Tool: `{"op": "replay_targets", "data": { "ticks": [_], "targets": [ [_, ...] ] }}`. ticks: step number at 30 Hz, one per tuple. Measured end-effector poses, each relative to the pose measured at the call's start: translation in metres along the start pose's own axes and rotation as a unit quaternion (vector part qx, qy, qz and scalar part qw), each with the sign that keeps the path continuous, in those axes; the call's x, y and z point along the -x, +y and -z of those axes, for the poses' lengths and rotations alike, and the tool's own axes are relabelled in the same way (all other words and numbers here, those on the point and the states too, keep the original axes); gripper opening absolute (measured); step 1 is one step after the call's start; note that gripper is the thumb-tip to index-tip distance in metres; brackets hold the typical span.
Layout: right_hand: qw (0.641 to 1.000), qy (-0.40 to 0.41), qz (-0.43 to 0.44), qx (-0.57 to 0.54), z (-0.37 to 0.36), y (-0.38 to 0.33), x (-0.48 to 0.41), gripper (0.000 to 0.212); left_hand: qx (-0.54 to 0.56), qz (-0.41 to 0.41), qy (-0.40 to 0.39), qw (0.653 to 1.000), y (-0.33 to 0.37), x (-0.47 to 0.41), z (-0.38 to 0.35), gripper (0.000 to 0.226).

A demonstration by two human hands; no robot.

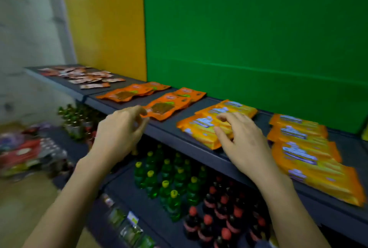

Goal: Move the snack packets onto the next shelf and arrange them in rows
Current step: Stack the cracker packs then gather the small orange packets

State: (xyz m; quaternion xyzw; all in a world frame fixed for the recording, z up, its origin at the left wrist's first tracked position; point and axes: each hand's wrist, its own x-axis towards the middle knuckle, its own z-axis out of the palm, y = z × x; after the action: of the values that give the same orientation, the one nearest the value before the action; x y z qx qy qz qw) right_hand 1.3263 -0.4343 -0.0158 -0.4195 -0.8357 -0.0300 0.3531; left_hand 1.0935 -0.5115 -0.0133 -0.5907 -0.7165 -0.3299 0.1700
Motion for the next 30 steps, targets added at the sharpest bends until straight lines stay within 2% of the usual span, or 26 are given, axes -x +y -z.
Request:
{"op": "replay_targets", "data": {
  "ticks": [3,6,13,21,24,30],
  "targets": [
    [0.997,-0.029,0.054,-0.056,-0.042,-0.051,-0.017,0.03,-0.073,0.078,0.009,0.994,-0.079,0.035,0.028,0.023],
    [0.988,-0.074,0.1,-0.091,-0.085,-0.103,-0.025,0.03,-0.127,0.151,0.001,0.98,-0.152,0.075,0.052,0.021],
    [0.97,-0.173,0.111,-0.132,-0.187,-0.218,-0.025,0.032,-0.164,0.28,-0.017,0.946,-0.284,0.148,0.105,0.02],
    [0.954,-0.227,0.109,-0.165,-0.276,-0.325,-0.035,0.03,-0.204,0.319,-0.003,0.925,-0.383,0.169,0.144,0.019],
    [0.951,-0.236,0.107,-0.166,-0.302,-0.346,-0.052,0.03,-0.204,0.317,0.005,0.926,-0.413,0.165,0.15,0.019],
    [0.944,-0.278,0.079,-0.158,-0.359,-0.37,-0.082,0.029,-0.186,0.34,-0.038,0.921,-0.485,0.158,0.136,0.025]
  ]
}}
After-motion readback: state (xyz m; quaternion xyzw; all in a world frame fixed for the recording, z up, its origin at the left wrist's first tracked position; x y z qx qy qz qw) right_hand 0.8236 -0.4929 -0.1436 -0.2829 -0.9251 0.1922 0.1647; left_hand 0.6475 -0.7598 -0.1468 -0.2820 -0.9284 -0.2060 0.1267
